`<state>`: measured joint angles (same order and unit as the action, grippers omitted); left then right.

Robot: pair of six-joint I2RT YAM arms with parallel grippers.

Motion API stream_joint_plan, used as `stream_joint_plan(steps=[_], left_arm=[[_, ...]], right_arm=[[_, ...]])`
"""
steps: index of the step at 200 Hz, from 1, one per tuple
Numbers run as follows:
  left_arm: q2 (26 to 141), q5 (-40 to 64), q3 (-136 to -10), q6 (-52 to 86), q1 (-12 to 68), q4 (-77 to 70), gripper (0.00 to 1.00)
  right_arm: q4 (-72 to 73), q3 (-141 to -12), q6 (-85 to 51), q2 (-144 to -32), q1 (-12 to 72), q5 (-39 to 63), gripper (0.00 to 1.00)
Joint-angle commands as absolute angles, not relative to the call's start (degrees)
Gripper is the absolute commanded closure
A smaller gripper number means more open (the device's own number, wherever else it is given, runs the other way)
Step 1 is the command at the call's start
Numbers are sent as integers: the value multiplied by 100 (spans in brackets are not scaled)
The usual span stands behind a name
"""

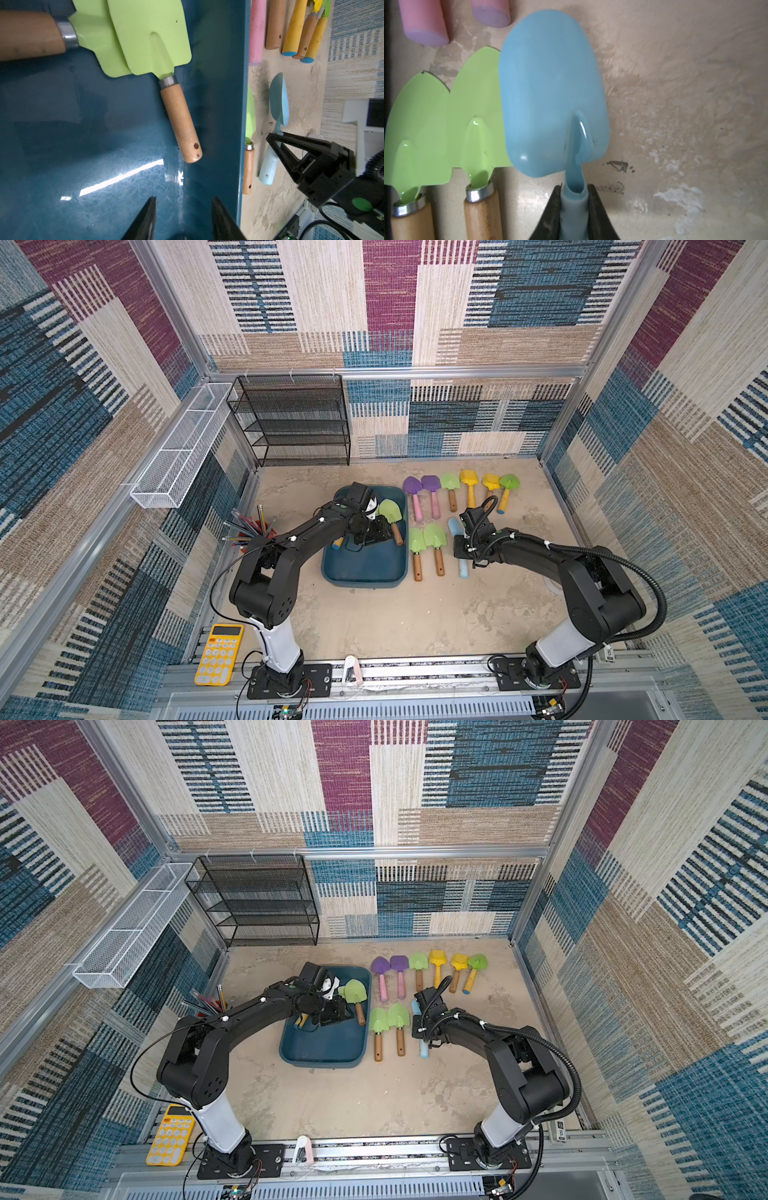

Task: Take the shovel out of the storage box
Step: Place the shovel at the center of the board.

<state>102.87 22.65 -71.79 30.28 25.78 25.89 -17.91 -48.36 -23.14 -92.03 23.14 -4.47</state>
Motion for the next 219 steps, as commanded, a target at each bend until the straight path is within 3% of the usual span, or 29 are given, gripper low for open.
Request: stream_joint_plan(steps=[1, 43, 136, 188, 219], left_arm=[[10352, 2237, -7246, 3019, 2575, 2522, 53], [10416, 2241, -7325, 3032, 2575, 2510, 53], [10658, 2141, -7534, 2997, 2601, 2571, 53], [11010, 1834, -7919, 2884, 2697, 2814, 53], [11270, 1674, -8182, 2883, 2782, 2965, 53]], right_arm=[[-1767, -4782, -2399, -9224, 2312, -508, 79], [-1725, -4685, -2426, -9210, 2312, -474, 70], [-1511, -4581, -2584, -8872, 2320, 219, 68], [-1799, -4685, -2566, -8373, 2320, -48, 49], [-1875, -4742, -2574, -8141, 2320, -110, 48]])
